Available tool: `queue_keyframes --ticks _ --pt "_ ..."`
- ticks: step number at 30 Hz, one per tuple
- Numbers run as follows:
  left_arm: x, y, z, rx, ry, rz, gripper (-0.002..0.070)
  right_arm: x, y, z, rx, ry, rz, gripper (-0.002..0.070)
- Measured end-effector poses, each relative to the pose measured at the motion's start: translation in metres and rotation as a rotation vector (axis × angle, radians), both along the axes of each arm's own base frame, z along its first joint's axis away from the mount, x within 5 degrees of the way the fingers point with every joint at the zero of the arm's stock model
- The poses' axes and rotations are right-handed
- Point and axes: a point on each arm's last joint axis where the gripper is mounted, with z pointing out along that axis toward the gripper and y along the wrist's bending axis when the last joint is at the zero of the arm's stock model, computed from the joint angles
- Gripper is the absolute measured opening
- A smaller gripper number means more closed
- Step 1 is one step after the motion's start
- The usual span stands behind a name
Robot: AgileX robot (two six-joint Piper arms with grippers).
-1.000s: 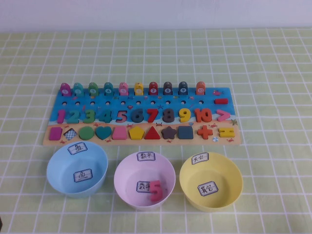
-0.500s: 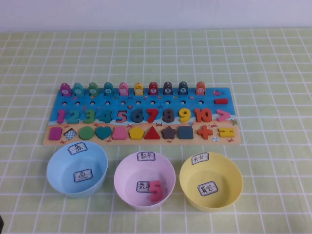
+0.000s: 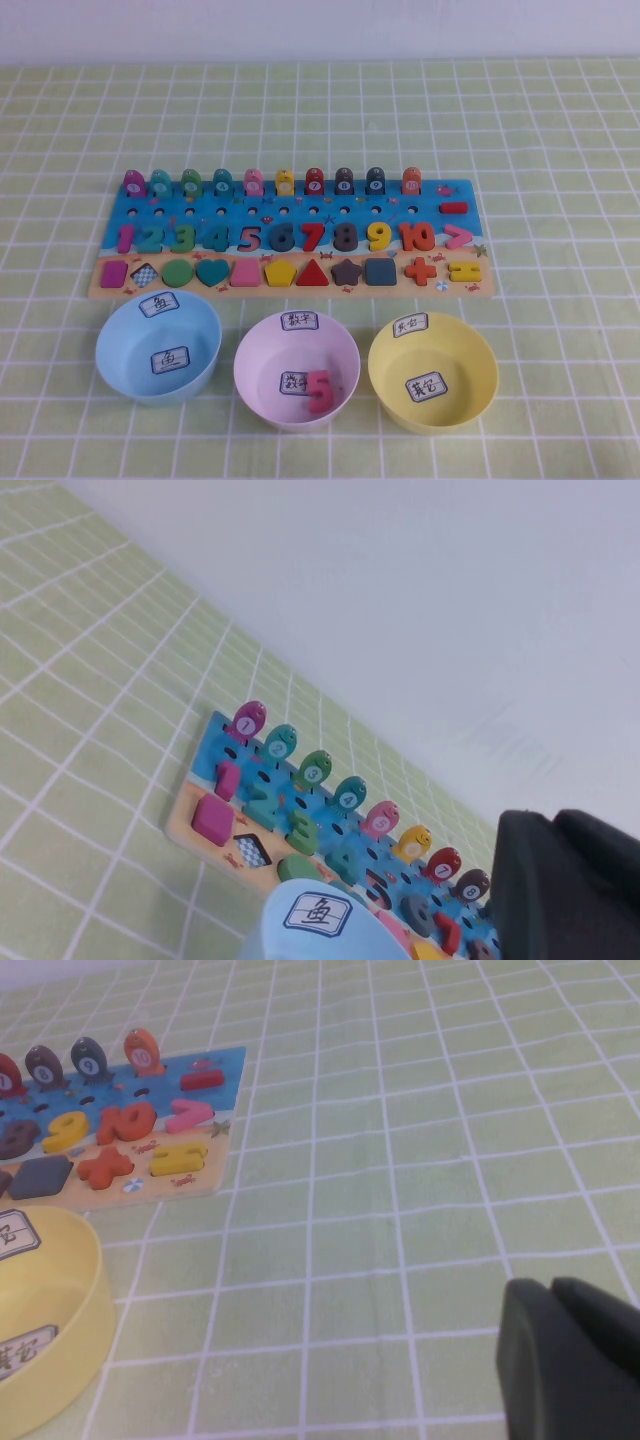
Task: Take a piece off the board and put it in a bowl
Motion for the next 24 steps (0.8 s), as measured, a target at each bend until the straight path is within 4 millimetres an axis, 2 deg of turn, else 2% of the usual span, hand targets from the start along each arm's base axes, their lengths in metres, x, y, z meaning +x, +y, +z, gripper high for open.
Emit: queue_keyframes --ticks 6,10,13,15,18,21,24 --pt "0.0 0.001 0.003 -0.006 -0.033 0.011 -0.0003 0.0 0.0 0.0 0.0 0.0 0.0 -0.0017" --pt "0.0 0.001 0.004 -0.071 -0.033 0.01 -0.0003 0.0 0.0 0.0 0.0 0.0 0.0 -0.0017" --pt "-0.002 -0.002 0.01 -0.021 0.014 -0.019 -0.0003 0.0 0.0 0.0 0.0 0.0 0.0 -0.0017" --pt "-0.005 -0.003 0.024 0.076 0.031 -0.038 -0.0003 0.0 0.0 0.0 0.0 0.0 0.0 -0.0017" --pt "-0.005 -0.004 0.06 0.252 0.058 -0.055 -0.0003 0.0 0.0 0.0 0.0 0.0 0.0 -0.0017" --pt "0.004 -0.005 0.094 0.397 0.128 -0.082 -0.0003 0.0 0.0 0.0 0.0 0.0 0.0 -0.0017" --pt "0.021 -0.008 0.123 0.515 0.236 -0.133 -0.0003 0.0 0.0 0.0 0.0 0.0 0.0 -0.0017"
